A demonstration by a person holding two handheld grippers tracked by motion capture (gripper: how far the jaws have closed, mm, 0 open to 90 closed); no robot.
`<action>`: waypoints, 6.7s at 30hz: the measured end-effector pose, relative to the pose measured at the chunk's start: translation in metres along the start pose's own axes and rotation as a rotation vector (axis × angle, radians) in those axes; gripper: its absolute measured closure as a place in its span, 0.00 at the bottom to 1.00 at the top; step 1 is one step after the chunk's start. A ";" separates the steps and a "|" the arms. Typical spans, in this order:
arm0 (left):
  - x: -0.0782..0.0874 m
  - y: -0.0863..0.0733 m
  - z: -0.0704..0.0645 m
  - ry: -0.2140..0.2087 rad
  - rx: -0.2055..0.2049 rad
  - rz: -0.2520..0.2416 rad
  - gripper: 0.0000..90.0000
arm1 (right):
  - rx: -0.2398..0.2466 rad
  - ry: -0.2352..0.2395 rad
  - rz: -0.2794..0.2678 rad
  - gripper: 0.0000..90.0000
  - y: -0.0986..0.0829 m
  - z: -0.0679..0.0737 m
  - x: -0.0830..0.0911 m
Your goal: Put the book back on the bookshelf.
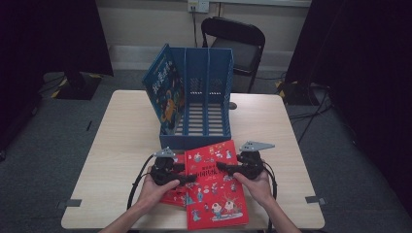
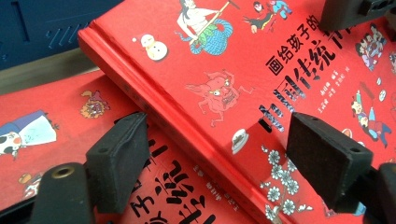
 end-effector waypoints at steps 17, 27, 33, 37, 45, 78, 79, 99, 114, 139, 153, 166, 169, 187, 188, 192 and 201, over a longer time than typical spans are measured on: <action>0.002 0.003 -0.008 -0.073 0.055 -0.033 0.19 | 0.054 0.059 -0.077 0.65 0.012 0.017 0.009; 0.006 0.009 -0.007 -0.084 0.068 -0.033 0.28 | 0.034 0.071 -0.082 0.67 0.014 0.017 0.011; 0.012 0.016 -0.006 -0.086 0.061 -0.056 0.35 | 0.012 0.076 -0.095 0.68 0.016 0.016 0.013; 0.016 0.022 -0.006 -0.090 0.041 -0.071 0.39 | 0.002 0.076 -0.107 0.68 0.020 0.017 0.015; 0.021 0.031 -0.008 -0.079 0.022 -0.090 0.41 | 0.013 0.069 -0.116 0.69 0.030 0.019 0.016; 0.051 0.080 -0.011 -0.045 -0.084 -0.271 0.54 | 0.055 0.062 -0.218 0.72 0.076 0.033 0.014; 0.051 0.081 -0.011 -0.046 -0.084 -0.271 0.54 | 0.055 0.061 -0.224 0.73 0.078 0.034 0.013; 0.061 0.087 -0.034 -0.178 -0.148 -0.355 0.61 | 0.058 0.118 -0.259 0.65 0.072 0.028 0.030; 0.037 0.076 -0.062 -0.215 -0.274 -0.245 0.69 | 0.133 0.108 -0.256 0.62 0.058 0.039 0.050; 0.026 0.065 -0.061 -0.247 -0.216 -0.226 0.85 | 0.163 0.012 -0.236 0.43 0.059 0.031 0.062; 0.024 0.066 -0.061 -0.237 -0.213 -0.225 0.87 | 0.136 0.003 -0.104 0.40 0.037 0.015 0.038; 0.035 0.077 -0.056 -0.136 -0.318 -0.283 0.85 | 0.216 -0.044 -0.147 0.43 0.052 0.023 0.021; 0.037 0.077 -0.053 -0.120 -0.307 -0.299 0.83 | 0.202 -0.046 -0.152 0.41 0.052 0.024 0.012; 0.054 0.078 -0.065 -0.168 -0.294 -0.321 0.75 | 0.182 -0.025 -0.132 0.30 0.043 0.029 0.010; 0.054 0.077 -0.064 -0.174 -0.287 -0.322 0.74 | 0.184 -0.028 -0.133 0.30 0.043 0.029 0.010; 0.055 0.074 -0.063 -0.167 -0.286 -0.317 0.74 | 0.189 -0.032 -0.136 0.33 0.044 0.029 0.012; 0.056 0.073 -0.062 -0.158 -0.277 -0.318 0.74 | 0.179 -0.058 -0.144 0.45 0.045 0.024 0.021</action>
Point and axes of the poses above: each handheld gripper's, and its own axes: x roughly backward along the jaws, y roughly out of its top, z roughly to its left, the point moved 1 cm from there along -x, roughly forward along the jaws, and after that the axes turned 14 degrees about -z, right-handed, at the moved point
